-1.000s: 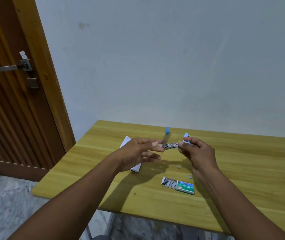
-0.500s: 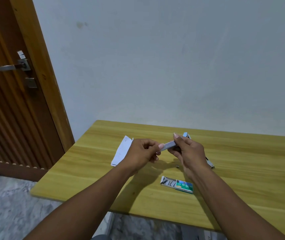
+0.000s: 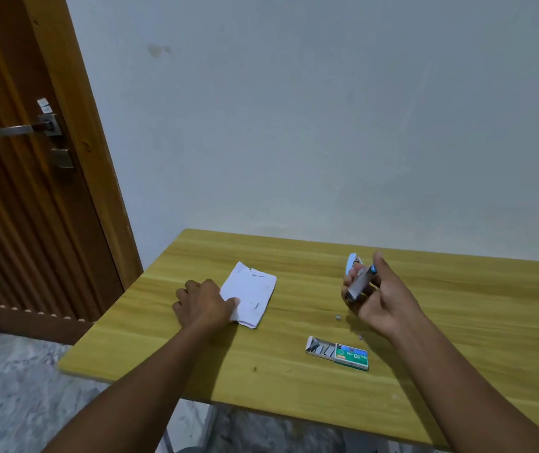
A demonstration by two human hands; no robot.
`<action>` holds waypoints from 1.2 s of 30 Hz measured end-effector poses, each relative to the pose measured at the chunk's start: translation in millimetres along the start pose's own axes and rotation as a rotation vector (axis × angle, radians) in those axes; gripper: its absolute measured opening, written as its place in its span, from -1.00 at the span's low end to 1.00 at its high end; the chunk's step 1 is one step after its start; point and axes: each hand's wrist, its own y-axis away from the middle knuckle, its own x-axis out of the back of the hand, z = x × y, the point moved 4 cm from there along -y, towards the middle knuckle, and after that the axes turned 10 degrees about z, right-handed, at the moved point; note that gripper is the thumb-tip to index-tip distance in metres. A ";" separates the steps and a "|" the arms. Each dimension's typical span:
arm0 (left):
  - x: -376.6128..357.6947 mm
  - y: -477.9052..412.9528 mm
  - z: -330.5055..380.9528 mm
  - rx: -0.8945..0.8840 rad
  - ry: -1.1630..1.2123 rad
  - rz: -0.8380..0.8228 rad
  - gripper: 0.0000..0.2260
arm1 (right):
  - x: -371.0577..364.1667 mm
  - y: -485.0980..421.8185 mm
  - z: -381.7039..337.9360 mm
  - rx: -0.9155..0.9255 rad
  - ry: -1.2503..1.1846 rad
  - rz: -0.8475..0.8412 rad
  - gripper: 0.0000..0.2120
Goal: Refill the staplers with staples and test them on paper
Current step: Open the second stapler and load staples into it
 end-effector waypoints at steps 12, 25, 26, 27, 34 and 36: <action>40.5 -2.7 45.9 -0.138 1.099 -0.322 -0.80 | -22.1 4.2 5.1 0.287 0.775 -0.009 -0.46; 40.7 51.5 76.3 0.178 1.485 -0.708 -0.68 | -21.5 4.7 13.0 0.487 0.304 0.120 -0.85; 33.8 58.5 77.8 0.193 1.480 -0.719 -0.58 | -22.4 6.8 12.6 0.520 0.290 0.148 -0.83; 27.6 65.1 79.5 0.207 1.466 -0.706 -0.41 | -23.2 9.2 12.3 0.549 0.277 0.172 -0.83; 12.8 92.4 93.9 0.476 1.477 -0.755 -0.36 | -29.3 20.7 1.3 0.611 0.206 0.195 -0.85; 16.5 96.9 102.8 0.409 1.501 -0.811 -0.52 | -31.5 21.6 3.3 0.585 0.250 0.153 -0.82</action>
